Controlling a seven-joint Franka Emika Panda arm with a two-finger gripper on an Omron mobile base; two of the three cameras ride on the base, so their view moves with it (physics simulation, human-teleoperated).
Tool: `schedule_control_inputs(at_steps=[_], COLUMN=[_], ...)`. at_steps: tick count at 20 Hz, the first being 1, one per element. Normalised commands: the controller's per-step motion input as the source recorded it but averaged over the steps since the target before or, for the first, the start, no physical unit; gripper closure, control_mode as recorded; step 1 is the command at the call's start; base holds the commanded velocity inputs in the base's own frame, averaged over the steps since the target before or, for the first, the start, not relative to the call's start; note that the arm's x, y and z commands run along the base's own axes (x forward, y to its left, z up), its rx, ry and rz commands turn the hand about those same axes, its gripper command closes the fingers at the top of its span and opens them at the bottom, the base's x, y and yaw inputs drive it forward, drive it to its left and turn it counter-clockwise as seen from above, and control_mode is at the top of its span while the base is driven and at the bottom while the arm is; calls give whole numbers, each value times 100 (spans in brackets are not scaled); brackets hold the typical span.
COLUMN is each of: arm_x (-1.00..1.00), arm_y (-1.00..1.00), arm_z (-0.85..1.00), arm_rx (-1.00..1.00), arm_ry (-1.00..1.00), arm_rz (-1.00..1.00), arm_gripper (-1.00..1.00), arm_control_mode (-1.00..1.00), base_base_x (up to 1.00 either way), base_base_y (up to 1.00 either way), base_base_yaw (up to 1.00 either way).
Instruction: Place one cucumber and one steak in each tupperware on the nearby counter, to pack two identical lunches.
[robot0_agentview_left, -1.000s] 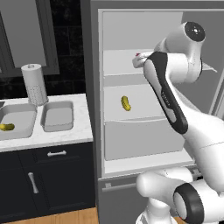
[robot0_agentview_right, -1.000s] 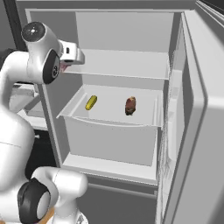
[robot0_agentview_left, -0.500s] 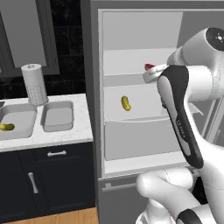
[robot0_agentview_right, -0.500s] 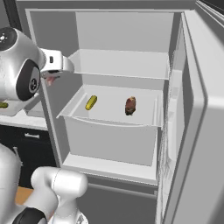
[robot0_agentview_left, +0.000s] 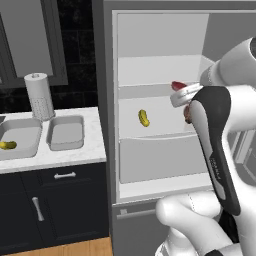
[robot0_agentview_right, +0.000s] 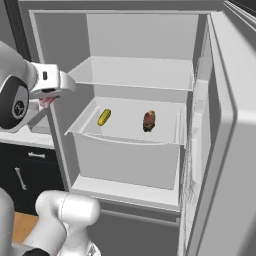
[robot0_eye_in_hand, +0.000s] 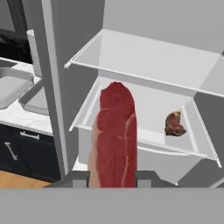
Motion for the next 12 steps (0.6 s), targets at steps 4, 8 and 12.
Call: schedule_control_inputs(at_steps=[4,8,12], arm_x=[-32,-8,0], arm_y=[0,0,0], arm_z=[-1,0,0], arm_rx=[0,0,0], arm_ry=[0,0,0], arm_rz=[0,0,0], arm_gripper=[100,100,100], arm_control_mode=[-100,-100,-100], base_base_x=[0,0,0], base_base_y=[0,0,0], base_base_yaw=[0,0,0])
